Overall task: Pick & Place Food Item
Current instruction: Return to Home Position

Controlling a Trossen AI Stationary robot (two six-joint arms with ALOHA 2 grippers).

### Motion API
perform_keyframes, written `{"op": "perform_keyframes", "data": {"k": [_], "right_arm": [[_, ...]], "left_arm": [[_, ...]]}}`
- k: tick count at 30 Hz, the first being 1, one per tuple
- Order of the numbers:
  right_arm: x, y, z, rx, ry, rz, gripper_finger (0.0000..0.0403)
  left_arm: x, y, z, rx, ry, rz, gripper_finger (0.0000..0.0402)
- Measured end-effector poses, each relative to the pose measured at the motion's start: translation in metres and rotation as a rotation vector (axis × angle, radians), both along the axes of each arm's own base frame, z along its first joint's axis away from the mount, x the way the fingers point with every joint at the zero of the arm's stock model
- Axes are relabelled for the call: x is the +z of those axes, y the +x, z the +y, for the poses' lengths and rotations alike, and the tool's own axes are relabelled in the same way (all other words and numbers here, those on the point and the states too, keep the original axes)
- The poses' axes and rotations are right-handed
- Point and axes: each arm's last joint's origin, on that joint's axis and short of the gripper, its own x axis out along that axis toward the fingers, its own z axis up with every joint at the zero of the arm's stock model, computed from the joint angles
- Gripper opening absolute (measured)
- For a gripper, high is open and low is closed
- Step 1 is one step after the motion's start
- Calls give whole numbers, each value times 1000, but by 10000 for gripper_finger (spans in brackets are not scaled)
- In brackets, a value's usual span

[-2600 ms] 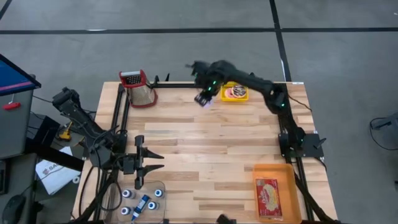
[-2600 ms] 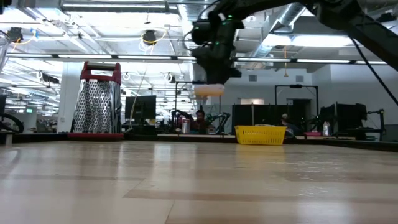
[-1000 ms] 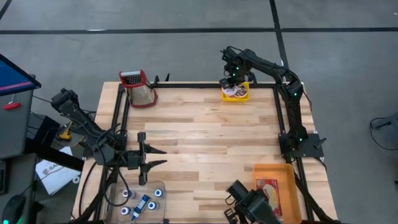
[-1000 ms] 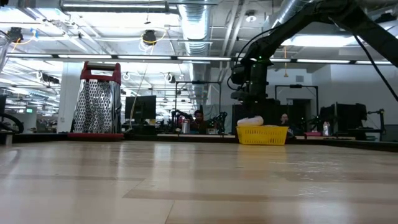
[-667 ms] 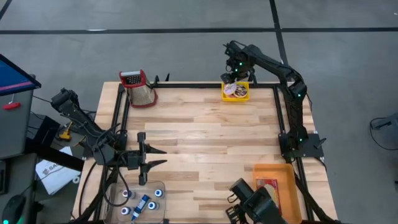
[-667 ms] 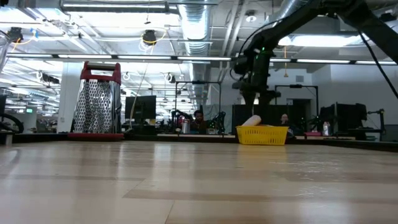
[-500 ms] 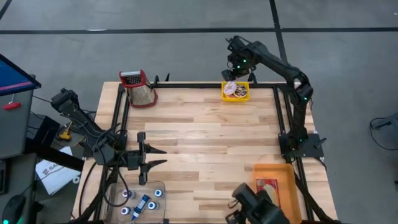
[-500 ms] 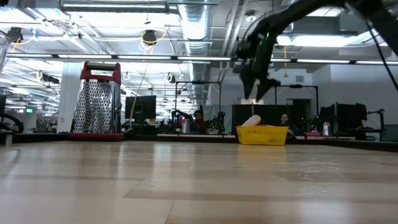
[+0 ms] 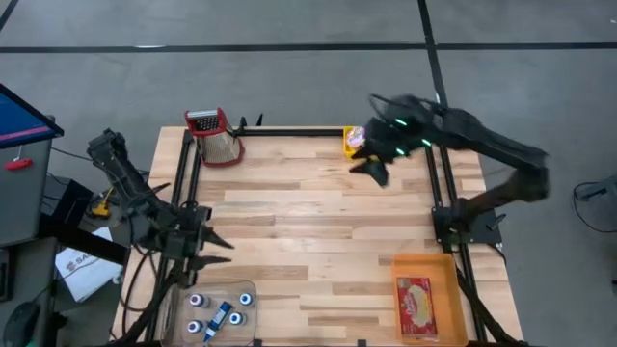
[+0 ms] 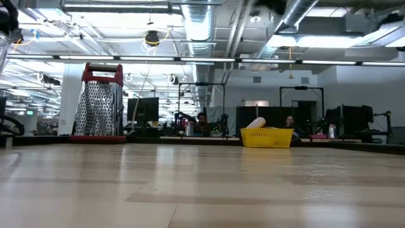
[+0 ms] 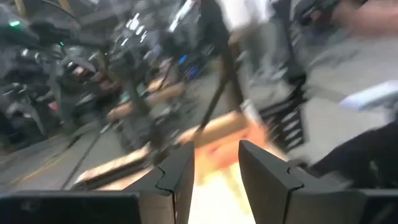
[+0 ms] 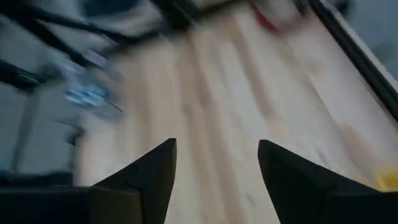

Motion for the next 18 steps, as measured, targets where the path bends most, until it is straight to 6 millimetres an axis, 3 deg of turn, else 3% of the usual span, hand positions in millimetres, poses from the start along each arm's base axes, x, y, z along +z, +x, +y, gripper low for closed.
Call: {"op": "perform_keyframes", "data": {"k": [4, 8, 13, 18], "right_arm": [[11, -35, 48, 82, 9, -265, 219], [-4, -68, 80, 136, -26, -430, 219], [-45, -95, 104, 170, -41, -603, 219], [-97, -111, 111, 195, -38, -696, 219]], "left_arm": [[-20, -7, 11, 46, -53, -63, 120], [-34, -7, 25, 98, -137, -156, 120], [-52, -1, 39, 99, -205, -179, 120], [-65, 7, 56, 53, -219, -180, 120]]}}
